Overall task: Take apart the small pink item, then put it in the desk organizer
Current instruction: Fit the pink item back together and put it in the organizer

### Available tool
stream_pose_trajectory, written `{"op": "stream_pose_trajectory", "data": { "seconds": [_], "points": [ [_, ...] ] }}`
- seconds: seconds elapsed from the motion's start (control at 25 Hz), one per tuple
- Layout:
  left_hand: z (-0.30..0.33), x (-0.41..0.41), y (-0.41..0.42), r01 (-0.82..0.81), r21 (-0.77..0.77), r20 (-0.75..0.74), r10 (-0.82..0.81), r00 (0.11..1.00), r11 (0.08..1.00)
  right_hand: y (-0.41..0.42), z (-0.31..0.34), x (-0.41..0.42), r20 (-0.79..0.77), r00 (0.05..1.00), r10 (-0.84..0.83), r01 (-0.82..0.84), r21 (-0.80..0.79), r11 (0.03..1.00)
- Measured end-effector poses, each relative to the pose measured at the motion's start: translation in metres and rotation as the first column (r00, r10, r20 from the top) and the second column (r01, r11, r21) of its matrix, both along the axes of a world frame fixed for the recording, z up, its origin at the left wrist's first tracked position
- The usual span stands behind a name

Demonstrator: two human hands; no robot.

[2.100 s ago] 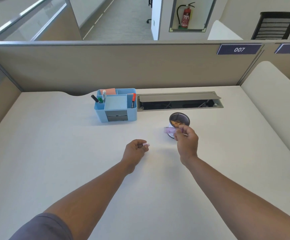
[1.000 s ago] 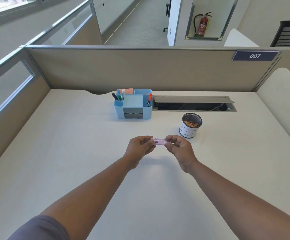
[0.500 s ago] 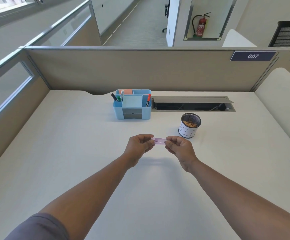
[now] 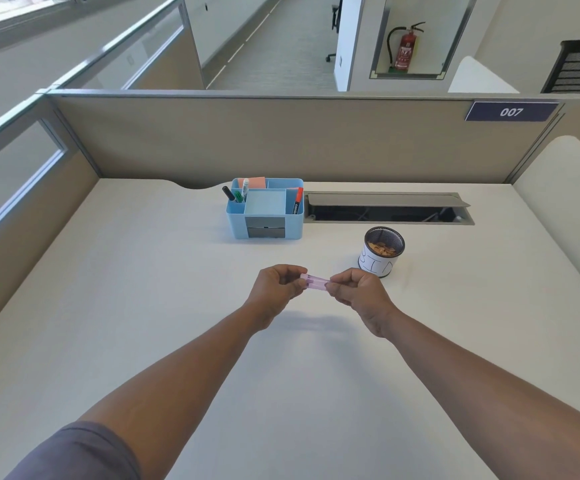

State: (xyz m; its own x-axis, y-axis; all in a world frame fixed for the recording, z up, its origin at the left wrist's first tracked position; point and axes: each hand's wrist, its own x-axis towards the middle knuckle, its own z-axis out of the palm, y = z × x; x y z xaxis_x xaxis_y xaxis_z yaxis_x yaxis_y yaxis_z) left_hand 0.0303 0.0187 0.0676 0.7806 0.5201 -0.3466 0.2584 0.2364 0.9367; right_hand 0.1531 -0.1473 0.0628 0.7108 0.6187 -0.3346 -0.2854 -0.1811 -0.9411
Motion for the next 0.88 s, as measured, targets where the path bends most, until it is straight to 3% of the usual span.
{"op": "stream_pose_trajectory", "data": {
  "seconds": [0.08,0.24,0.32,0.44,0.64,0.88],
  "points": [
    [-0.004,0.000,0.004,0.012,0.032,-0.013,-0.012,1.000,0.999,0.002,-0.001,0.004,0.098,0.990,0.101,-0.091,-0.105,0.990],
    [-0.017,0.002,0.014,0.004,0.081,-0.056,0.001,0.998,0.997,0.014,-0.009,0.011,0.144,0.975,0.170,-0.135,-0.230,0.964],
    [-0.028,0.002,0.021,0.059,0.254,-0.169,-0.016,0.985,0.965,0.022,-0.013,0.014,0.190,0.969,0.160,-0.105,-0.270,0.957],
    [-0.048,-0.001,0.032,0.294,0.594,-0.417,-0.026,0.909,0.749,0.044,-0.008,0.026,0.327,0.937,0.124,-0.022,-0.298,0.954],
    [-0.072,0.004,0.053,0.511,0.732,-0.550,-0.052,0.833,0.450,0.109,0.015,0.056,0.608,0.782,0.140,0.035,-0.267,0.963],
    [-0.080,0.024,0.070,0.505,0.777,-0.539,-0.016,0.842,0.376,0.178,0.022,0.083,0.739,0.636,0.223,-0.006,-0.284,0.959]
  ]
}}
